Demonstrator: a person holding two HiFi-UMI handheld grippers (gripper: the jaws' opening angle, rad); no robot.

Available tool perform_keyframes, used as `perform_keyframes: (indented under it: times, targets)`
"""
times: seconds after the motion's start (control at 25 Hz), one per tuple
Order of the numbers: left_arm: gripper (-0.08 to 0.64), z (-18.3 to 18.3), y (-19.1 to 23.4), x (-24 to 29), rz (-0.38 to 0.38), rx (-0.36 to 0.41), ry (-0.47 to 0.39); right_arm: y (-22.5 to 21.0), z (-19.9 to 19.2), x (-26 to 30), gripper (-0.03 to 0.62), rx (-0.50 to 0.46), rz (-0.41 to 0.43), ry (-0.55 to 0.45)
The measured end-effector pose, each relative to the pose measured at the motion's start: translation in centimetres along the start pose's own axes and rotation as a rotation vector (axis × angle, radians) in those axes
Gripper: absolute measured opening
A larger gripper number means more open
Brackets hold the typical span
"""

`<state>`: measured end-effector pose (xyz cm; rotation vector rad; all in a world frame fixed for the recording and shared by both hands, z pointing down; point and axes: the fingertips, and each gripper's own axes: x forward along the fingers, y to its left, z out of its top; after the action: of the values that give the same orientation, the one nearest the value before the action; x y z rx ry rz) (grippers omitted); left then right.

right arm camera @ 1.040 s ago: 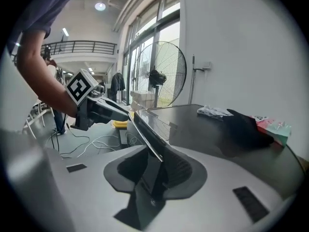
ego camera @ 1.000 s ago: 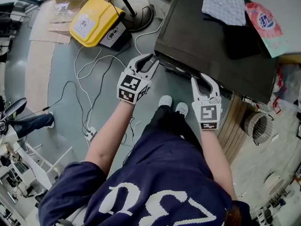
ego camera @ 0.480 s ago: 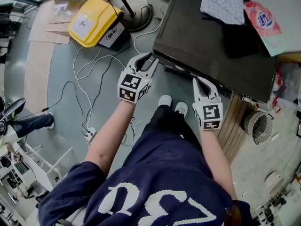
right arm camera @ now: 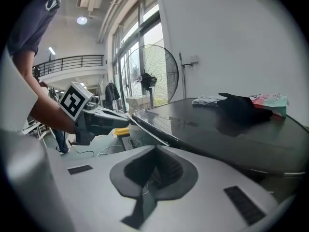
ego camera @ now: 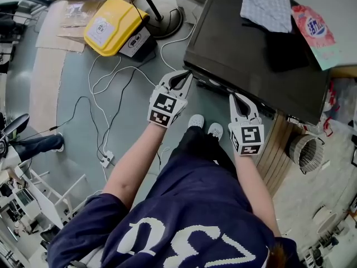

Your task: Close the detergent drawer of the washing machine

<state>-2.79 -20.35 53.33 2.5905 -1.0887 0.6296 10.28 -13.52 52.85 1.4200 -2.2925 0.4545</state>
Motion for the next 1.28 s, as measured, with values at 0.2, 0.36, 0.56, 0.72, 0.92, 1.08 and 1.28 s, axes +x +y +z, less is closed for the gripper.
perform_keyframes:
  times: [0.2, 0.36, 0.56, 0.72, 0.92, 1.08, 1.28]
  targets:
    - [0.02, 0.2, 0.0, 0.3, 0.021, -0.037, -0.016, -0.2, 0.1, -0.1, 0.015, 0.005, 0.0, -0.006]
    - [0.02, 0.2, 0.1, 0.6, 0.026, -0.043, -0.006, -0.5, 0.1, 0.1, 0.015, 0.011, -0.003, -0.01]
    - [0.02, 0.3, 0.3, 0.9, 0.031, -0.055, -0.006, -0.7, 0.1, 0.5, 0.014, -0.004, -0.017, 0.004]
    - [0.02, 0.7, 0.7, 1.9, 0.043, -0.052, -0.001, -1.4, 0.7, 0.9, 0.014, 0.009, -0.035, -0.006]
    - [0.02, 0.6, 0.9, 1.8, 0.047, -0.067, -0.023, -0.8, 1.3, 1.1, 0.015, -0.01, -0.013, -0.017]
    - [0.02, 0.7, 0.8, 1.9, 0.049, -0.051, -0.015, -1.4, 1.7, 0.6, 0.015, 0.012, 0.005, -0.028]
    - [0.02, 2.8, -0.4, 0.2, 0.029, 0.002, -0.053, -2.8, 4.4, -1.6, 0.017, 0.011, -0.025, -0.096]
